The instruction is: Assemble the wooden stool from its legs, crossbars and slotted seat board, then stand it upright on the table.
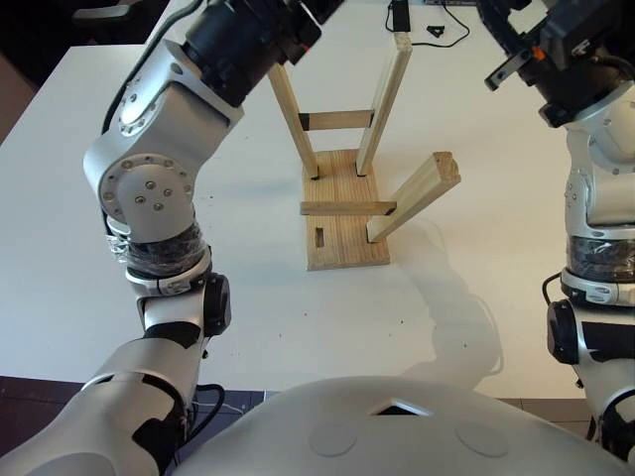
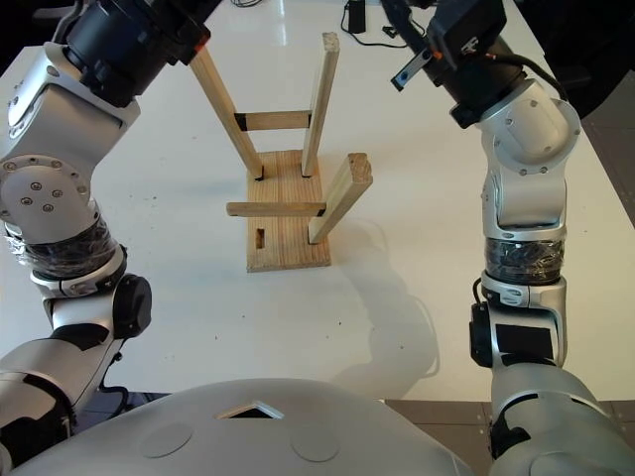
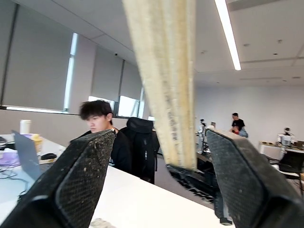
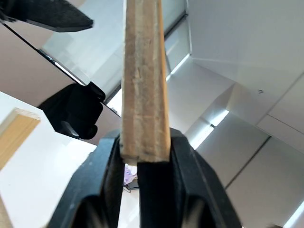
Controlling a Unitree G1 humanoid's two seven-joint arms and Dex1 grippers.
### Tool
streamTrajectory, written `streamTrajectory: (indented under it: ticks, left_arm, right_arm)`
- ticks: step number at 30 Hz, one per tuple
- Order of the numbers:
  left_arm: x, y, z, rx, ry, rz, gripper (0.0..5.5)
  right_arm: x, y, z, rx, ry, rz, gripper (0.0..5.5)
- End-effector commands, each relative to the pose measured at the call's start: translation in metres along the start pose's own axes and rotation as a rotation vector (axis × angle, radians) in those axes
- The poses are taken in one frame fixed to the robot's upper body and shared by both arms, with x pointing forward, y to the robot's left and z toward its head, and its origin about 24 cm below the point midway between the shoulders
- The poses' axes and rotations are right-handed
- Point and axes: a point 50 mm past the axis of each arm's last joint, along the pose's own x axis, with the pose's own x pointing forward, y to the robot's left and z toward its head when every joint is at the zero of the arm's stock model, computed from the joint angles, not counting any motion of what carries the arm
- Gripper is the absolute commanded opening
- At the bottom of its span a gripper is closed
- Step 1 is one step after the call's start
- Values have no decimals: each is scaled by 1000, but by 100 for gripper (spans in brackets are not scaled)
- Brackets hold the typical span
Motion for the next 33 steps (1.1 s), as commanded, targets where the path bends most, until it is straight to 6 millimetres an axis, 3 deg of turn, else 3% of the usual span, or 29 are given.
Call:
streamTrajectory:
  ticks: [1, 10, 33]
  left_arm:
    - [-4, -8, -2, 11, 28, -82, 348]
    - [-2, -7, 14, -15, -46, -84, 348]
    - [1, 3, 17, -75, -48, -48, 348]
  right_arm:
    - [0, 7, 3, 20, -29, 81, 106]
    - [-2, 11, 5, -1, -40, 128, 106]
    - [1, 6, 9, -126, -80, 56, 106]
